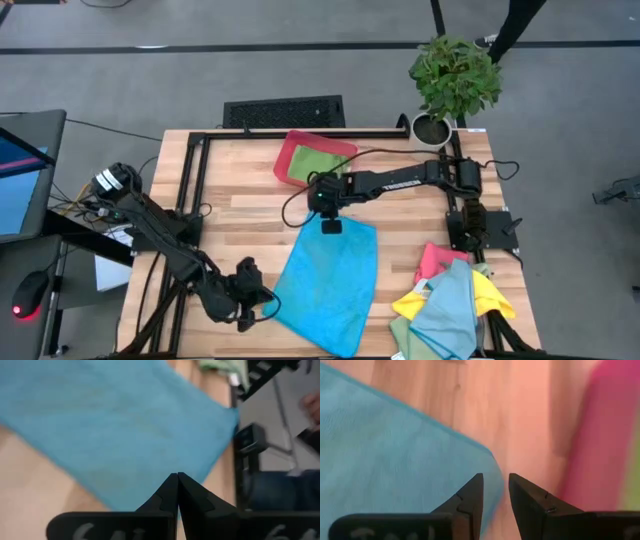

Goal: Fold microfiber towels
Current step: Fold the blue microfiber cloth

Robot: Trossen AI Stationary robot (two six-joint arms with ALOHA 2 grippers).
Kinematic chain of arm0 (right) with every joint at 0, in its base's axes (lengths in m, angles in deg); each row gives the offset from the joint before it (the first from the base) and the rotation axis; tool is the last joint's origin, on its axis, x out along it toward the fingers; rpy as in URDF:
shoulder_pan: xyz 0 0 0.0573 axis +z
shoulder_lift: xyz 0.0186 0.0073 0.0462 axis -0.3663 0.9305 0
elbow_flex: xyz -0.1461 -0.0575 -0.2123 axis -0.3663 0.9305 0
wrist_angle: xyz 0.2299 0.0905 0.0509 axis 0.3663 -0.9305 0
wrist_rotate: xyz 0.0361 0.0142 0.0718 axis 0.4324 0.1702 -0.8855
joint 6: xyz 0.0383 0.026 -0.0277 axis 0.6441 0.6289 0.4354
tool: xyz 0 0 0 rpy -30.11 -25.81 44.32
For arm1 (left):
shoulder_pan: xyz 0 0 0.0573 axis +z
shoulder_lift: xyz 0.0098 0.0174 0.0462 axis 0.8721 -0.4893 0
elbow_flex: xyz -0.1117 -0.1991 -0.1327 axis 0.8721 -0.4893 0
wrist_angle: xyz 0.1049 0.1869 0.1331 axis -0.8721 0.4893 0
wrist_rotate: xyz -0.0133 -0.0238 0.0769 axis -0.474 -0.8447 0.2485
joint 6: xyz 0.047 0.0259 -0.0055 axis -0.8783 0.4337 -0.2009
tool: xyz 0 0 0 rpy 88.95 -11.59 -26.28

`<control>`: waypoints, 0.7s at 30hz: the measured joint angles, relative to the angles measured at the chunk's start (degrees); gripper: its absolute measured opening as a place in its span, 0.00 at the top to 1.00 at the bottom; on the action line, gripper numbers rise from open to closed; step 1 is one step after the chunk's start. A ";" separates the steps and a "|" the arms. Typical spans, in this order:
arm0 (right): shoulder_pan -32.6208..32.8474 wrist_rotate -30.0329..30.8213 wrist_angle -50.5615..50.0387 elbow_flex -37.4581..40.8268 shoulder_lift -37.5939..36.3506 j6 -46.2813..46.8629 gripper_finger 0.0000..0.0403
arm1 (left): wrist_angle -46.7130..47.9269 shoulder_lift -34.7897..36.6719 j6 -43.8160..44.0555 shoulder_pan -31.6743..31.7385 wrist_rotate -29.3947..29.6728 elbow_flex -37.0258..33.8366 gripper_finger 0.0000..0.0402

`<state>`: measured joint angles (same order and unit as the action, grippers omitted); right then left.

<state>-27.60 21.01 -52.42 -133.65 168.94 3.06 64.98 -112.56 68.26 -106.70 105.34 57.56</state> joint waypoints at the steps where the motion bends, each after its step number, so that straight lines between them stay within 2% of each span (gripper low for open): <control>1: -0.04 -1.14 -0.31 0.16 0.41 0.04 0.71 | -0.96 -1.25 0.14 0.04 -0.75 -0.02 1.00; 4: 0.09 -1.98 2.51 -0.18 1.92 -0.34 0.71 | -2.79 -4.67 2.21 0.02 -3.39 -0.11 1.00; 11: -0.82 -2.15 2.33 0.12 4.22 -0.29 0.71 | -7.05 -10.72 6.00 0.46 -7.51 -0.09 1.00; 14: -1.19 -2.17 1.69 -0.14 5.22 0.69 0.71 | -6.10 -10.63 6.10 0.99 -9.54 -0.13 1.00; 21: -2.16 -1.88 -2.87 -0.03 4.17 4.70 0.71 | 2.56 -10.07 4.76 2.84 -13.58 -0.15 1.00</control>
<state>-29.76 19.14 -55.29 -133.68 173.11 7.77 67.54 -122.63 73.02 -103.86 91.77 57.41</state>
